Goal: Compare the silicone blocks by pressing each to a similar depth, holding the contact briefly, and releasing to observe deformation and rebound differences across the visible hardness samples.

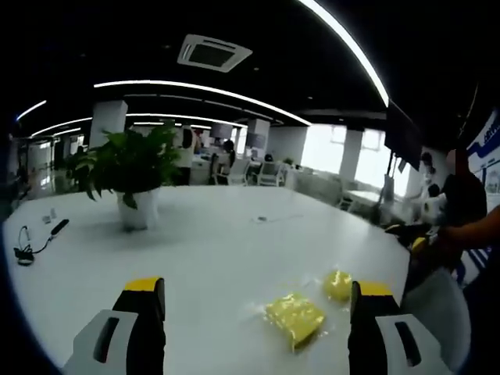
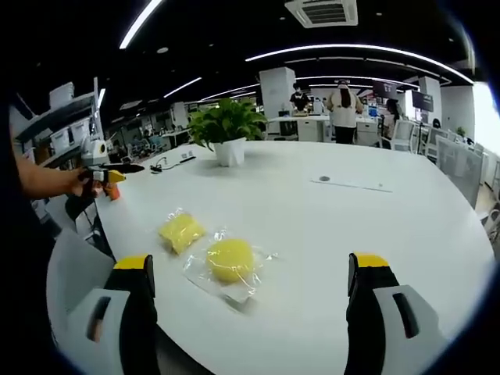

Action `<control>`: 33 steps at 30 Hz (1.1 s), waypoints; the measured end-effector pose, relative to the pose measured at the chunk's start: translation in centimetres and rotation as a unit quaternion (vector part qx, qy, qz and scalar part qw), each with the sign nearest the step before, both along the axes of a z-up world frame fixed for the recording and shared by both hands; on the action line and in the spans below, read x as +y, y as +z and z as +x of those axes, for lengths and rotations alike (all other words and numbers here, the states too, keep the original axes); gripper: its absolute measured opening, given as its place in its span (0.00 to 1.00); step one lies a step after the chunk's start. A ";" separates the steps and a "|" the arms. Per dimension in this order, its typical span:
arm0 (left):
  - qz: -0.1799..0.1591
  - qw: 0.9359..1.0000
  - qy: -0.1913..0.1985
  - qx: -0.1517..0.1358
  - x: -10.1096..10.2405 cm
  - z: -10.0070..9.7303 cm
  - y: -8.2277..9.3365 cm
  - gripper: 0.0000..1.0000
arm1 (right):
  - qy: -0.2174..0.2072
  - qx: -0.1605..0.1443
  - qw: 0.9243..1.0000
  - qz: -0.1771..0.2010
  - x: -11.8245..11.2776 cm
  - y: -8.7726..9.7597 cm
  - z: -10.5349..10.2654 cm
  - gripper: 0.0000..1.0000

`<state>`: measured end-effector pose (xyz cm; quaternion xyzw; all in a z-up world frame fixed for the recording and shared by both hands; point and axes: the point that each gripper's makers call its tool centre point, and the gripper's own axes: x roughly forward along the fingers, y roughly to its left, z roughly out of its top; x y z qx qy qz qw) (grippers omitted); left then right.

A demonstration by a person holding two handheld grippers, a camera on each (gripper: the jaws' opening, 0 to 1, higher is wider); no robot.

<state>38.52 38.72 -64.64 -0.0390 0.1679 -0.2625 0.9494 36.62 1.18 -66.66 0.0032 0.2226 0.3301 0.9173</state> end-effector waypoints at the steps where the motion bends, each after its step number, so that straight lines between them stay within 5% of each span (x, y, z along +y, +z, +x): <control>1: 0.020 1.000 -0.005 0.001 0.2 -0.4 -0.6 1.00 | -0.003 0.008 1.000 0.011 0.2 0.0 -0.1 0.97; 6: 0.019 1.000 -0.007 0.005 0.3 -1.5 -1.7 1.00 | -0.011 -0.030 0.999 0.006 0.0 -0.1 -0.3 0.97; 17: -0.013 1.000 0.008 0.016 1.7 -2.5 -2.2 1.00 | 0.000 -0.013 1.000 -0.018 1.0 -2.2 -1.7 0.96; 20: -0.017 1.000 -0.004 -0.015 0.9 -3.0 -1.7 1.00 | -0.002 -0.011 1.000 -0.017 1.0 -2.2 -1.8 0.96; 23: -0.027 1.000 0.004 0.003 0.8 -3.1 -2.0 1.00 | -0.007 -0.007 1.000 -0.015 0.9 -2.4 -2.0 0.97; 33: -0.029 0.999 0.018 -0.006 1.2 -2.7 -1.3 1.00 | -0.017 -0.010 1.000 -0.021 0.1 -2.2 -1.8 0.97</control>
